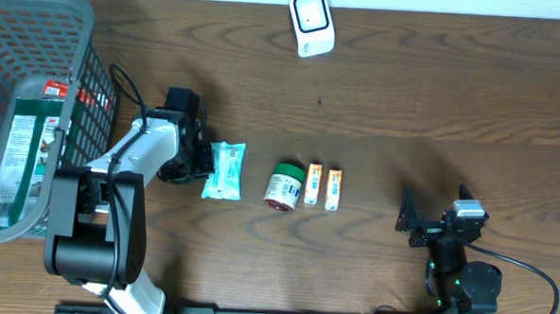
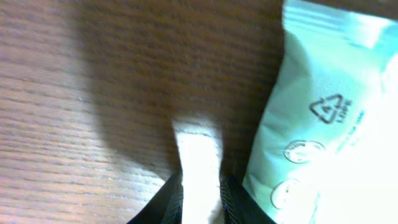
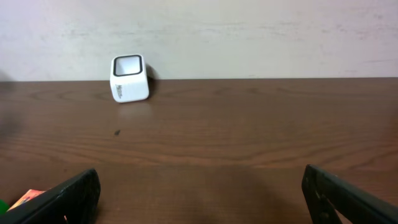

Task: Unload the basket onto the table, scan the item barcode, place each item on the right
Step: 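Release the light-green pack and nudge it next to the jar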

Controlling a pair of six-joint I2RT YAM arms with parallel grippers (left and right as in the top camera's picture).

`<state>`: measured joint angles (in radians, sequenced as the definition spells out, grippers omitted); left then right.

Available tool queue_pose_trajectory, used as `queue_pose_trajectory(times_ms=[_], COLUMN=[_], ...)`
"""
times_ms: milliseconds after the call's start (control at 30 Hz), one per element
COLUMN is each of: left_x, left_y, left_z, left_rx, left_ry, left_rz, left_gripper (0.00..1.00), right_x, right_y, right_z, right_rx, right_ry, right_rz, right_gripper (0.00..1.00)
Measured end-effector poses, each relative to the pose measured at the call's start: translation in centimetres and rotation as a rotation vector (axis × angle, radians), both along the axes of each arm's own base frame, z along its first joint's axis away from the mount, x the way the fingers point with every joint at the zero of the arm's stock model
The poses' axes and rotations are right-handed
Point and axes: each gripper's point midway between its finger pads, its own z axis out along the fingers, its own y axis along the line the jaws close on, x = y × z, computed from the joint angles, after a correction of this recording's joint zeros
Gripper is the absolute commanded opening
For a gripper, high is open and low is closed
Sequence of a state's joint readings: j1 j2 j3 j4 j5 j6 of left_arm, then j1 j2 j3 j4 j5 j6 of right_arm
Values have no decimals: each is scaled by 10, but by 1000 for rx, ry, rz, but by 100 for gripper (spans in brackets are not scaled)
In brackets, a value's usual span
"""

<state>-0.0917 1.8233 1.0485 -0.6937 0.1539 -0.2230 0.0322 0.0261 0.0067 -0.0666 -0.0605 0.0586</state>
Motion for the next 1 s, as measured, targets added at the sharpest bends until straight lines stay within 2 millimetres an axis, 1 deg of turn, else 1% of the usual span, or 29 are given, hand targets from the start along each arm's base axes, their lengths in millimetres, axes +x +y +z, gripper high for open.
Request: queue_pose_trajectory(times_ms=[67,200,1000], left_x=[-2,-2,-1], left_y=[-1,-3,-5], left_z=[0,0,0], left_rx=[-8,-20,-23], left_ry=[6,5,4], left_rz=[-11,-19,-20], left_gripper=[28,29,29], right_x=[0,0,0], right_y=[0,0,0], right_z=[0,0,0], right_rx=[0,0,0], right_ry=[0,0,0], right_rz=[0,0,0], right_gripper=[99,99,99])
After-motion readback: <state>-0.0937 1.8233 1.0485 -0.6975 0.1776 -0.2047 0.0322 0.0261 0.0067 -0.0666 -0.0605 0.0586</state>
